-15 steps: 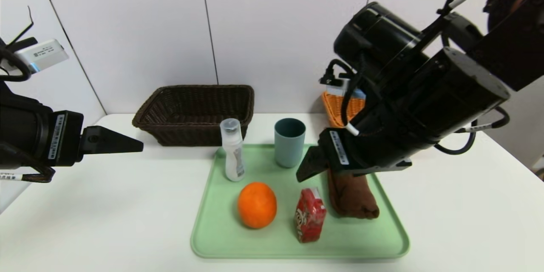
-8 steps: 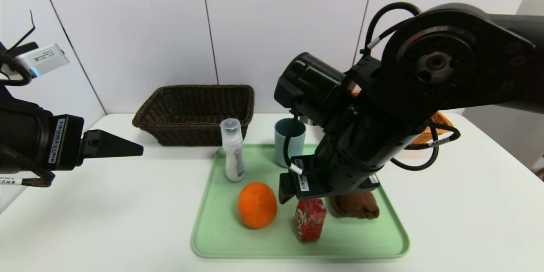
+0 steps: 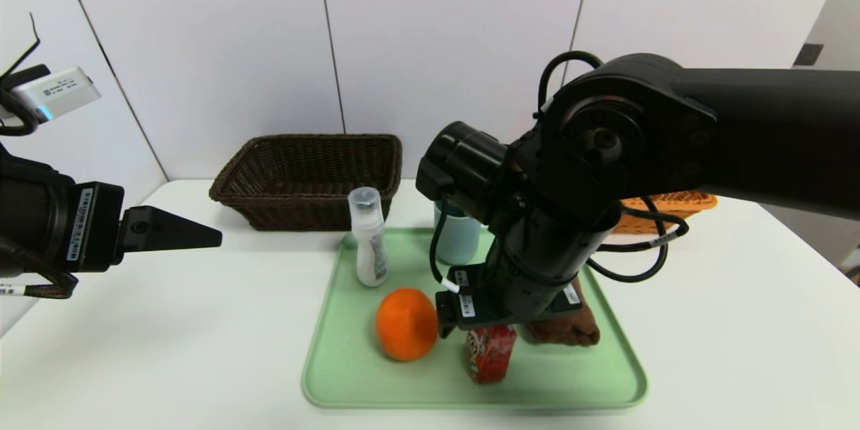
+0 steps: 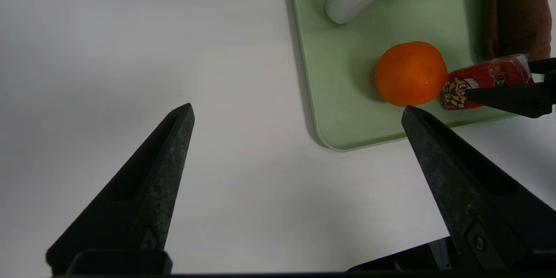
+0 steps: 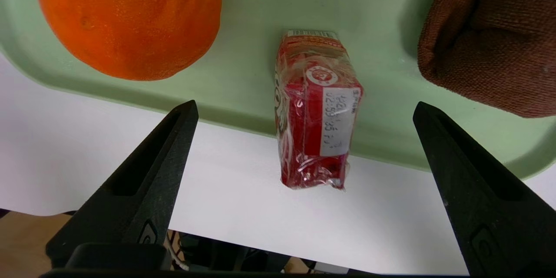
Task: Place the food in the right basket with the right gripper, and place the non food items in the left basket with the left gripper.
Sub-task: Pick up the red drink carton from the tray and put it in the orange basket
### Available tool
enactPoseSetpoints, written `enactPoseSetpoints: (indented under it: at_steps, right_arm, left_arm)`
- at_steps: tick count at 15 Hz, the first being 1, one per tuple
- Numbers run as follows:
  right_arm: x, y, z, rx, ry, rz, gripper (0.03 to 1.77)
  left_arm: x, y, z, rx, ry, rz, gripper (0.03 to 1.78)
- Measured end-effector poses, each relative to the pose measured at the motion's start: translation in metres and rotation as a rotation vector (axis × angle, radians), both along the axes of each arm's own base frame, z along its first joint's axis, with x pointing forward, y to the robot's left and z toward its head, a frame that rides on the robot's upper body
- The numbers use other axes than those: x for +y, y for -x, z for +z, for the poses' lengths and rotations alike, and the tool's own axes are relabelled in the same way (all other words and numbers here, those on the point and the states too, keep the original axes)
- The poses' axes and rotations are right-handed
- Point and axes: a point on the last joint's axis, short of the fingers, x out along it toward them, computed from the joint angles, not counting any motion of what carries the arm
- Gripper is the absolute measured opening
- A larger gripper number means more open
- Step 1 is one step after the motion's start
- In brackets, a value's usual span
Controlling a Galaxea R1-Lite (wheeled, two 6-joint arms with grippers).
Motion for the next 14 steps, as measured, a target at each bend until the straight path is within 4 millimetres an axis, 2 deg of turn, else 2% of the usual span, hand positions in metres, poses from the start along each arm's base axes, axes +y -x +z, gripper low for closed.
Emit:
enactPoseSetpoints:
  at_steps: [6,14]
  right_arm:
    - [0.005,-0.011,-0.02,0.049,0.027,-0.013,1.71]
    - [0.003,-0.019,-0.025,0.07,0.026,-0.03,1.71]
  left_arm:
    - [0.002,0.006,0.001,0.0,0.002,0.005,1.69]
    - [0.003,0.011,-0.002,0.005,0.002,0.005,1.69]
